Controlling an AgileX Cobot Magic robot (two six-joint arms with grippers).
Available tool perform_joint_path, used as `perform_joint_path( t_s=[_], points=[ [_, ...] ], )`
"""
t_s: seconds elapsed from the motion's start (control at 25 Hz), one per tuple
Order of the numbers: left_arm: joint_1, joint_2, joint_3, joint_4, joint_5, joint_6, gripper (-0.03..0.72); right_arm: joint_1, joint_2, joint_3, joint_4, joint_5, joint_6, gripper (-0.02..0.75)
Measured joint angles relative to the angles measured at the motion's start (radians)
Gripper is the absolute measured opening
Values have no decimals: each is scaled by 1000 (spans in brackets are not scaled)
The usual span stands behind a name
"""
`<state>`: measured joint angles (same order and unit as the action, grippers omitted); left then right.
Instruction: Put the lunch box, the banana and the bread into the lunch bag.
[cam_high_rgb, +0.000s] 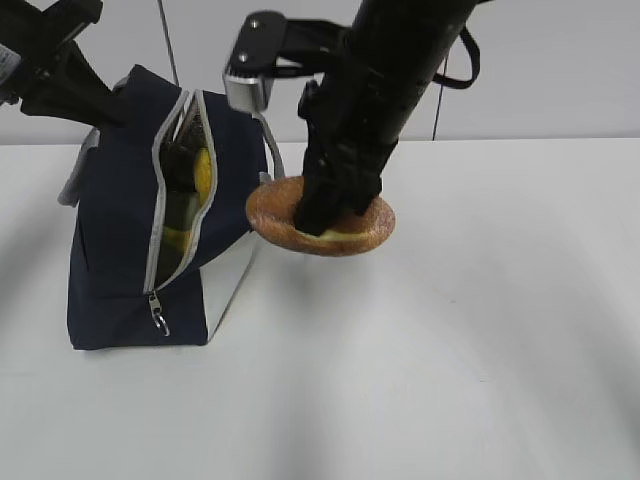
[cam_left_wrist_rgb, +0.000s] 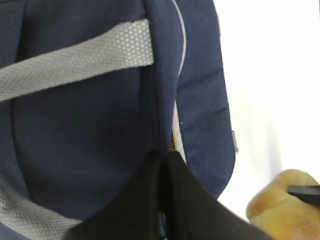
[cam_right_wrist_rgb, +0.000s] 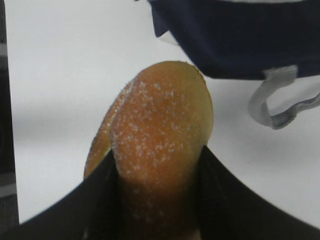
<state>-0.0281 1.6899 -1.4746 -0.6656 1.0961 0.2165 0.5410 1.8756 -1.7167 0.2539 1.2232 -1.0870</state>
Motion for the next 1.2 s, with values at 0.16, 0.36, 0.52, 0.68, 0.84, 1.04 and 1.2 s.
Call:
perform_joint_path(
  t_s=[0.16,0.36,0.52,0.68,0.84,1.04,1.2],
  points=[
    [0,0,0,-12,0,0,1,0,-17,-46,36,-33,129,294],
    [0,0,0,-22,0,0,1,0,-17,-49,76,-210,261,300],
    [0,0,0,-48,0,0,1,0,2,-51,162,-358,329,301],
    [0,0,0,-54,0,0,1,0,67,-51,299,-464,343,301],
    [0,0,0,-54,-1,0,1,0,143,-51,400,-540,345,301],
    [0,0,0,-54,-2,0,1,0,229,-51,477,-596,345,301],
    [0,0,0,-57,-2,0,1,0,283,-53,586,-612,345,318]
  ],
)
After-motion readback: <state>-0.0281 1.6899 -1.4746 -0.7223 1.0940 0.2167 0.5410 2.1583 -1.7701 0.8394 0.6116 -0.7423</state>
